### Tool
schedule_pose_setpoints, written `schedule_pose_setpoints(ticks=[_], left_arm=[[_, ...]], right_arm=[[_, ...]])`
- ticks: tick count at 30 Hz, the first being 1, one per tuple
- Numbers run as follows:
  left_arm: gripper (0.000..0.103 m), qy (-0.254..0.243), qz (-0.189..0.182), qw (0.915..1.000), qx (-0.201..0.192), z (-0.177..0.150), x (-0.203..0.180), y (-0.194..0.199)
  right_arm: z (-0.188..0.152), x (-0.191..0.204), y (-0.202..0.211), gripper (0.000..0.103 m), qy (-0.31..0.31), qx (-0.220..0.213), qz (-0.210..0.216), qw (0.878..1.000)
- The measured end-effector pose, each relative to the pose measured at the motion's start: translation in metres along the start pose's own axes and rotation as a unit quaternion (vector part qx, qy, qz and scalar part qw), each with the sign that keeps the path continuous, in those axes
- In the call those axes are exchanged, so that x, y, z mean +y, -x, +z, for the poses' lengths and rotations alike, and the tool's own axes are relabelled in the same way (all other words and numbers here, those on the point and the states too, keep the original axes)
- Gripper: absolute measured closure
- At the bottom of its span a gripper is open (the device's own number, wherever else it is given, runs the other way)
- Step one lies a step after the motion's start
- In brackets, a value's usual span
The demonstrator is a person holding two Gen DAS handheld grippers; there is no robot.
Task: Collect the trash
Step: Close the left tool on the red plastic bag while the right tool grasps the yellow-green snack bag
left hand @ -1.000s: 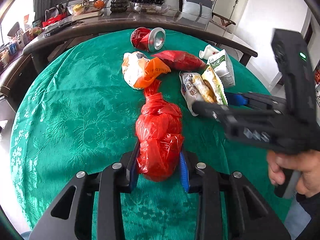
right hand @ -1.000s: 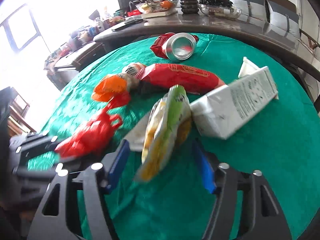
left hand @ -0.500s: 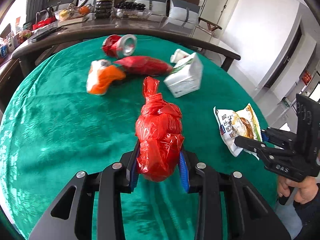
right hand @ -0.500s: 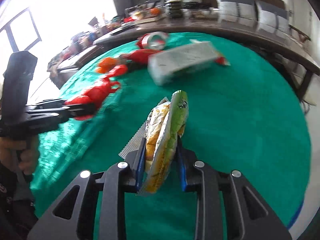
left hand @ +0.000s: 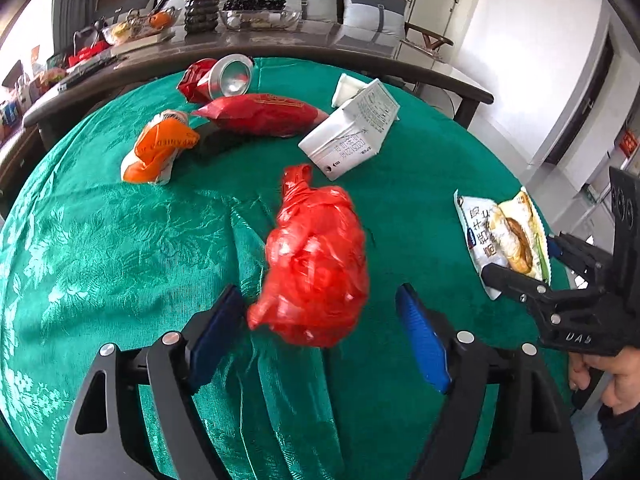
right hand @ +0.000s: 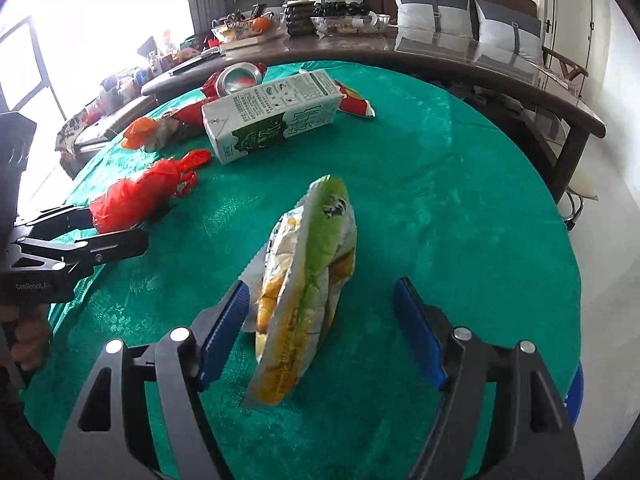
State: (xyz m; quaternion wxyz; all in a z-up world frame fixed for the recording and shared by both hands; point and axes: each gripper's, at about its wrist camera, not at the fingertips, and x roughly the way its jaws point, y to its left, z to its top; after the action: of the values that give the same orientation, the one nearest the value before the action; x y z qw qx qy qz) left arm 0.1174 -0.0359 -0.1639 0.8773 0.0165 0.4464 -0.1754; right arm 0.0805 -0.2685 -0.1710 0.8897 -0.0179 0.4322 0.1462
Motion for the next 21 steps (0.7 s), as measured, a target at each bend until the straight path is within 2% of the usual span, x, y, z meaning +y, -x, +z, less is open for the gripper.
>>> schedule_pose_setpoints(ticks=[5,9,13,15,18,21], left_arm=[[0.012,-0.058,0.041,0.9973,0.018,-0.004,-0.020,-0.008],[0.009,-0.055,0.033,0.9978,0.020,-0.004,-0.017,-0.008],[0.009,-0.040,0.015,0.9990,0.016,0.000,-0.013,-0.003],[0.009,-0.028,-0.004,0.9996,0.007,0.007,-0.008,0.005],[0.009,-0.038,-0.004,0.9992,0.007,0.015,-0.006,0.008],[0.021,-0.041,0.001,0.9989,0.025,0.019,-0.003,0.000]], right_arm=[[-0.002,-0.002,0.001,0.030,-0.003,0.001,0.000,1.000],[-0.001,-0.004,0.002,0.029,-0.007,0.000,0.003,1.000],[-0.003,-0.013,0.011,0.029,-0.037,-0.006,0.021,0.999],[-0.002,-0.019,0.018,0.029,-0.068,-0.006,0.046,0.997],[0.007,-0.019,0.026,0.030,-0.081,-0.004,0.057,0.995],[0.020,-0.012,0.025,0.033,-0.073,0.019,0.060,0.995]])
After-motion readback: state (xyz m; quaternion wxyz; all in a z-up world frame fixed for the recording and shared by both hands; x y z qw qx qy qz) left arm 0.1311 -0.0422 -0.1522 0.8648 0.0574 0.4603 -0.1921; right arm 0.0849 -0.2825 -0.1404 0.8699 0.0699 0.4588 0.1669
